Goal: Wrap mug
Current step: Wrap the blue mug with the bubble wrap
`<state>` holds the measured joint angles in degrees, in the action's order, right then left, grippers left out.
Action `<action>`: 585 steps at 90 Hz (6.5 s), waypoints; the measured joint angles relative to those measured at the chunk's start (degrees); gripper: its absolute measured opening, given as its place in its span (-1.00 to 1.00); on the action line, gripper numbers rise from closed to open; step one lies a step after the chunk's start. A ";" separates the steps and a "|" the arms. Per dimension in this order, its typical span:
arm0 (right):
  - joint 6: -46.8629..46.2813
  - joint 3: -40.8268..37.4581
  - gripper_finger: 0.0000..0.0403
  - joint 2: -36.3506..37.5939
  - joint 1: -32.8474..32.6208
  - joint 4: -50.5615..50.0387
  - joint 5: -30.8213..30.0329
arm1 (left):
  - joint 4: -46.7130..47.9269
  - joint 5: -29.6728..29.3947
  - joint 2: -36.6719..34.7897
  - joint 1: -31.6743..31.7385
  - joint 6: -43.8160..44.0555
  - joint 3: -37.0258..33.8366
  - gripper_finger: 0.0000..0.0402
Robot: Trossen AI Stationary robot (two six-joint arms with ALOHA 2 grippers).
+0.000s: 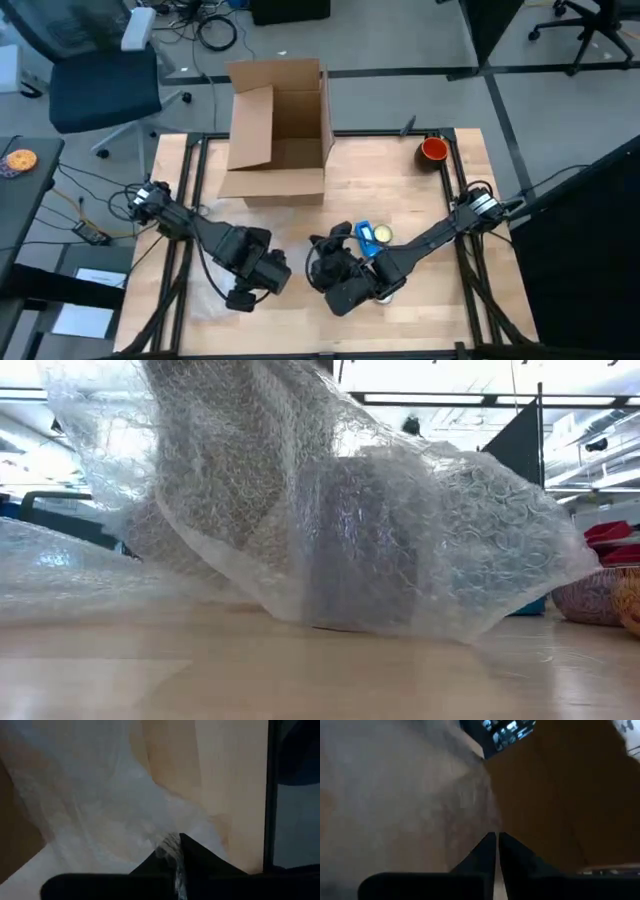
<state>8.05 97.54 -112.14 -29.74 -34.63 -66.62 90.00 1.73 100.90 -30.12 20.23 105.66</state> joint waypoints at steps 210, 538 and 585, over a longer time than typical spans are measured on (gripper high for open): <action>-10.37 -15.34 -1.00 3.64 10.04 6.38 30.85 | -0.38 -3.58 2.86 6.96 6.05 -1.02 -1.00; -23.24 -16.24 -1.00 7.10 8.15 -6.71 42.46 | 0.01 -1.12 3.10 13.11 7.17 -1.02 -1.00; -18.40 -16.26 -1.00 7.10 11.44 -5.88 42.83 | -1.37 10.11 3.10 5.23 5.58 -1.02 -1.00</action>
<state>-10.35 81.28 -105.03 -18.31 -40.51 -23.79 88.63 11.84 104.01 -24.89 25.81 104.64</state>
